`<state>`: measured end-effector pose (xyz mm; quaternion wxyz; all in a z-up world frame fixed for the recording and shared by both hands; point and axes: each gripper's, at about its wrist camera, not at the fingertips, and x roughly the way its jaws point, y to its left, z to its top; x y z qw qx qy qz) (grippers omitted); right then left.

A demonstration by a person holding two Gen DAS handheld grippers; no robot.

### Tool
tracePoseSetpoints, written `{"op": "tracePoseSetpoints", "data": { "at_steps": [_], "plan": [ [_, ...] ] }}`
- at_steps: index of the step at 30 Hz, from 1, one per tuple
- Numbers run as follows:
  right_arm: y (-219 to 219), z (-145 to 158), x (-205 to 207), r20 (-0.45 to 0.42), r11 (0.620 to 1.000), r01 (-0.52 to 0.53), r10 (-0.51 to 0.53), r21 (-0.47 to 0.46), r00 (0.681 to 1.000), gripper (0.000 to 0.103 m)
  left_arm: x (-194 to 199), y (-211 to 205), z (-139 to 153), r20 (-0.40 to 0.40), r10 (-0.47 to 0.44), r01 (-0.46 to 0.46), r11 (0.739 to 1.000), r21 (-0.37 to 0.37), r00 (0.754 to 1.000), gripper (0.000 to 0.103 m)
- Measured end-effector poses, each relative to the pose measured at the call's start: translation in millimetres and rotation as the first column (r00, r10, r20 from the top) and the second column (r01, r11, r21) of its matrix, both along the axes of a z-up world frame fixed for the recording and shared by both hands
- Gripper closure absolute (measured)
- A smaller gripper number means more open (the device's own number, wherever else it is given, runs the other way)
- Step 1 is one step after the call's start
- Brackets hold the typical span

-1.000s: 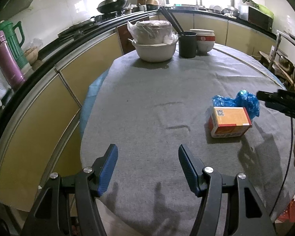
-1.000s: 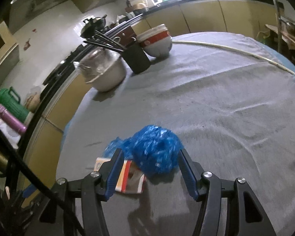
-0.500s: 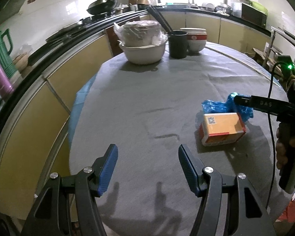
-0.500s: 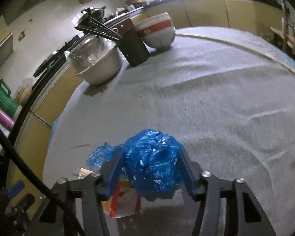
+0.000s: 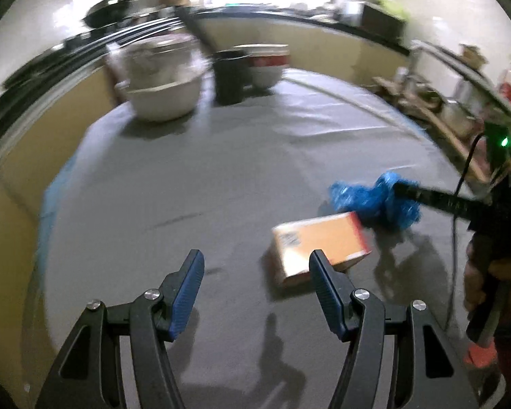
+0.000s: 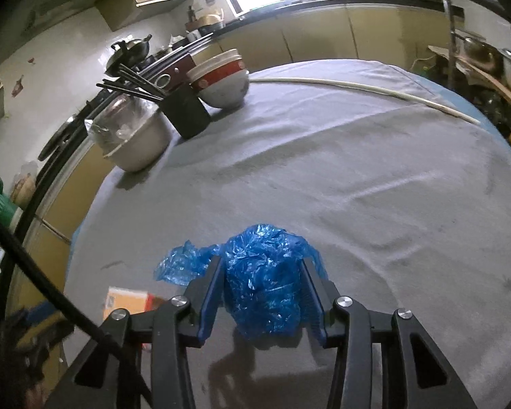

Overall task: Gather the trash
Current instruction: 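Lift the blue bag with the right tool while the left tool approaches the orange box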

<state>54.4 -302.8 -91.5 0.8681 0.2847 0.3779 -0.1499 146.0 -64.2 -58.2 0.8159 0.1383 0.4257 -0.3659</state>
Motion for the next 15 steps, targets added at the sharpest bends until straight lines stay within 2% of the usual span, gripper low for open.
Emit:
{"op": "tracePoseSetpoints", "data": {
  "at_steps": [1, 2, 7, 11, 15],
  "plan": [
    [0.0, 0.7, -7.1, -0.007, 1.000, 0.001, -0.001, -0.002, 1.000, 0.056, 3.4, -4.0, -0.1, -0.015, -0.034, 0.034, 0.999, -0.016, 0.999, 0.029],
    [-0.2, 0.7, -13.1, -0.009, 1.000, 0.001, -0.001, 0.003, 1.000, 0.056, 8.1, -9.3, 0.0, -0.036, -0.081, 0.080, 0.996, -0.039, 0.996, 0.027],
    [-0.9, -0.7, -46.2, -0.004, 0.997, 0.017, -0.017, 0.079, 1.000, 0.056, 24.0, -32.0, -1.0, -0.100, -0.243, 0.234, 0.968, -0.096, 0.965, 0.024],
    [5.5, -8.0, -70.3, -0.024, 0.989, 0.022, -0.019, 0.148, 1.000, 0.057, 32.2, -52.5, -11.9, -0.132, -0.350, 0.343, 0.937, -0.075, 0.927, 0.024],
    [16.4, -22.3, -89.0, -0.073, 0.985, 0.028, -0.015, 0.169, 0.997, 0.061, 33.8, -64.3, -24.7, -0.139, -0.391, 0.392, 0.920, -0.024, 0.910, 0.024]
  ]
}}
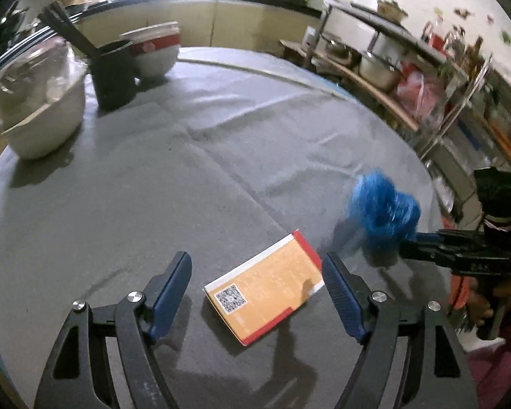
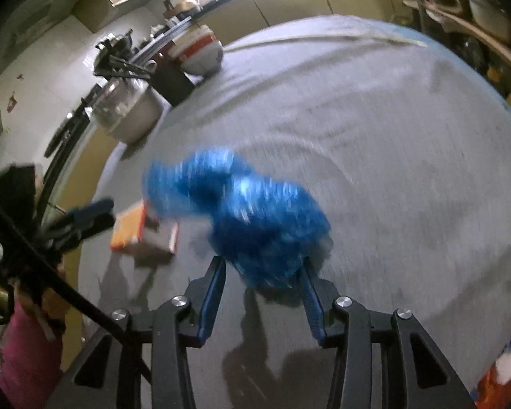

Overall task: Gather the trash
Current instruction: 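Lift the blue bag with the right tool while the left tool approaches the orange box, then grasp the small orange-and-white box with the left tool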

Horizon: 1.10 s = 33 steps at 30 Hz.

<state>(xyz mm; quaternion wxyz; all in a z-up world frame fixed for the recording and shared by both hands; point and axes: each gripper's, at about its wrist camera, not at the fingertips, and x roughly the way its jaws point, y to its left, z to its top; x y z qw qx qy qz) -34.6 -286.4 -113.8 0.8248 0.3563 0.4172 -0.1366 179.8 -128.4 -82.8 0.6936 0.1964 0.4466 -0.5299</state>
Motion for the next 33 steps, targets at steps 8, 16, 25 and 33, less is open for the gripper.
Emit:
{"op": "tracePoseSetpoints", "data": {
  "at_steps": [8, 16, 25, 33],
  "plan": [
    [-0.3, 4.2, -11.6, 0.042, 1.000, -0.001, 0.000, 0.028, 0.999, 0.054, -13.4, 9.9, -6.9, -0.007, -0.015, 0.015, 1.000, -0.015, 1.000, 0.024],
    [-14.7, 37.7, 3.6, 0.137, 0.996, 0.033, -0.022, -0.080, 0.990, 0.043, -32.8, 21.3, -4.5, -0.029, 0.011, -0.012, 1.000, -0.018, 1.000, 0.024],
    [-32.4, 40.5, 43.8, 0.094, 0.978, 0.024, -0.004, -0.209, 0.996, 0.033, -42.7, 13.8, -8.1, 0.057, 0.055, -0.057, 0.998, 0.041, 0.997, 0.024],
    [-28.8, 9.1, 61.2, 0.041, 0.988, 0.008, -0.002, -0.154, 0.999, 0.042, -46.1, 10.9, -16.4, 0.101, 0.105, -0.110, 0.993, 0.044, 0.989, 0.027]
  ]
}}
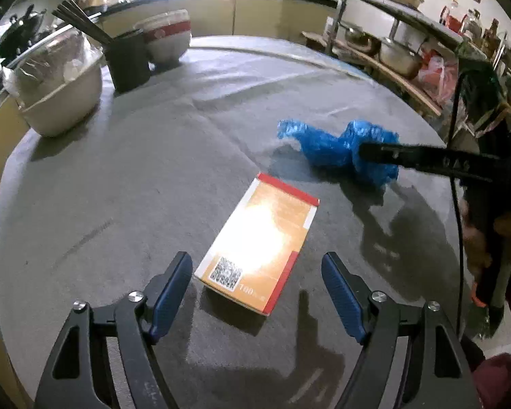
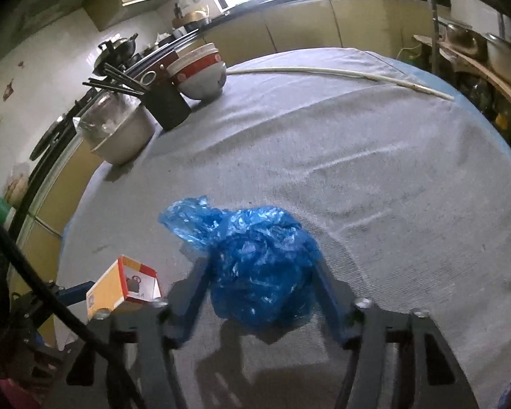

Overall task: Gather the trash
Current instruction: 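Grasp the small orange-and-white box with the left tool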

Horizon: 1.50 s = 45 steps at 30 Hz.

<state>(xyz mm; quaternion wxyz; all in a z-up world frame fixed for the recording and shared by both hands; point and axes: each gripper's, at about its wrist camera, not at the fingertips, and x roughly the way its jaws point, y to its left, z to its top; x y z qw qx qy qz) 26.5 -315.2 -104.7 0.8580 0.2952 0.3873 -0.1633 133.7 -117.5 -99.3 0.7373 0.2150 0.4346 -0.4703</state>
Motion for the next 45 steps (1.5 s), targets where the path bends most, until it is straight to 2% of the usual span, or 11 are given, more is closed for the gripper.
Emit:
{"op": "tracePoseSetpoints", "data": {
  "at_steps": [3, 9, 13, 15, 21, 23, 25, 28, 36, 44, 45],
  "plan": [
    [2.7, 2.2, -2.2, 0.004, 1.000, -0.012, 0.012, -0.022, 1.000, 0.047, -1.9, -1.0, 4.4, 0.019, 0.021, -0.021, 1.000, -0.005, 1.000, 0.042],
    [4.2, 9.7, -19.4, 0.038, 1.000, -0.011, 0.011, 0.001, 0.999, 0.049, -14.4, -3.4, 9.0, 0.069, 0.053, -0.053, 0.999, -0.002, 0.996, 0.048],
    [8.4, 17.8, -37.4, 0.068, 1.000, -0.010, 0.009, 0.012, 0.998, 0.049, -24.9, -2.0, 14.6, 0.107, 0.086, -0.088, 0.996, 0.011, 0.991, 0.074],
    [9.9, 22.8, -48.0, 0.087, 1.000, -0.007, 0.005, 0.018, 0.996, 0.049, -29.4, -0.7, 18.4, 0.119, 0.106, -0.108, 0.994, 0.016, 0.987, 0.076],
    [16.6, 27.6, -72.3, 0.102, 1.000, -0.007, 0.004, 0.024, 0.995, 0.049, -41.3, 0.7, 20.8, 0.130, 0.104, -0.108, 0.994, 0.017, 0.986, 0.076],
    [17.1, 25.5, -79.8, 0.100, 0.999, -0.002, -0.001, 0.032, 0.995, 0.049, -42.7, 1.1, 20.1, 0.124, 0.100, -0.103, 0.995, 0.019, 0.987, 0.071],
    [16.1, 22.3, -85.3, 0.096, 0.999, 0.005, -0.009, 0.043, 0.995, 0.049, -42.6, 3.0, 20.4, 0.117, 0.105, -0.107, 0.994, 0.013, 0.988, 0.049],
    [15.1, 16.4, -89.3, 0.092, 0.998, 0.009, -0.015, 0.069, 0.996, 0.049, -37.6, 11.6, 24.8, 0.101, 0.136, -0.134, 0.991, -0.029, 0.986, 0.036],
    [17.2, -4.7, -83.5, 0.054, 0.997, 0.011, -0.016, 0.080, 0.998, 0.049, -18.7, 3.1, 17.2, 0.036, 0.200, -0.200, 0.980, -0.018, 0.979, 0.034],
    [17.5, -6.4, -84.7, 0.063, 0.997, 0.007, -0.012, 0.078, 0.998, 0.048, -17.2, -14.3, -2.3, 0.058, 0.249, -0.251, 0.967, 0.039, 0.967, 0.034],
    [18.0, -6.3, -85.0, 0.063, 0.997, 0.006, -0.010, 0.075, 0.998, 0.048, -16.2, -14.0, -3.0, 0.055, 0.258, -0.261, 0.965, 0.039, 0.964, 0.040]
  ]
}}
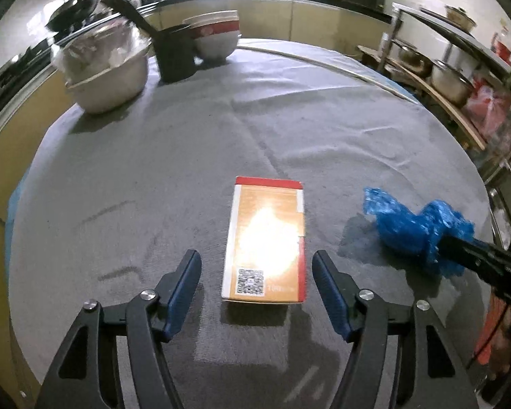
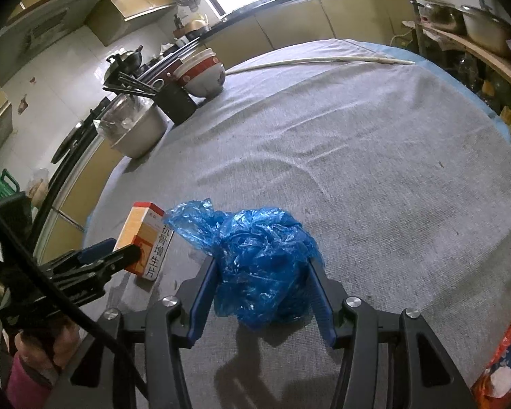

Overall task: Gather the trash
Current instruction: 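Grasp the small orange-and-white box with the left tool, then carry the orange box and blue bag toward the red basket with both tools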

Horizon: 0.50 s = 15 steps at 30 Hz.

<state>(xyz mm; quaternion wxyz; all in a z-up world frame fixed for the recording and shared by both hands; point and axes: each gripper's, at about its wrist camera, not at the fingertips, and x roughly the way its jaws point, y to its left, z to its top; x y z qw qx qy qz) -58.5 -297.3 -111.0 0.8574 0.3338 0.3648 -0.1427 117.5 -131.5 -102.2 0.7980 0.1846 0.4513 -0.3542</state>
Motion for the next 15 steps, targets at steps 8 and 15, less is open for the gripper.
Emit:
{"op": "tracePoseSetpoints", "data": {
  "at_steps": [8, 15],
  "plan": [
    [3.6, 2.1, -4.6, 0.006, 1.000, 0.000, 0.000, 0.000, 1.000, 0.048, -8.4, -1.6, 9.0, 0.071, 0.027, -0.029, 0.999, 0.015, 0.997, 0.054],
    [5.7, 18.2, -16.3, 0.049, 1.000, -0.005, 0.006, -0.018, 0.999, 0.048, -34.8, -3.2, 38.3, 0.204, 0.015, -0.020, 1.000, 0.023, 0.979, 0.054]
  ]
}}
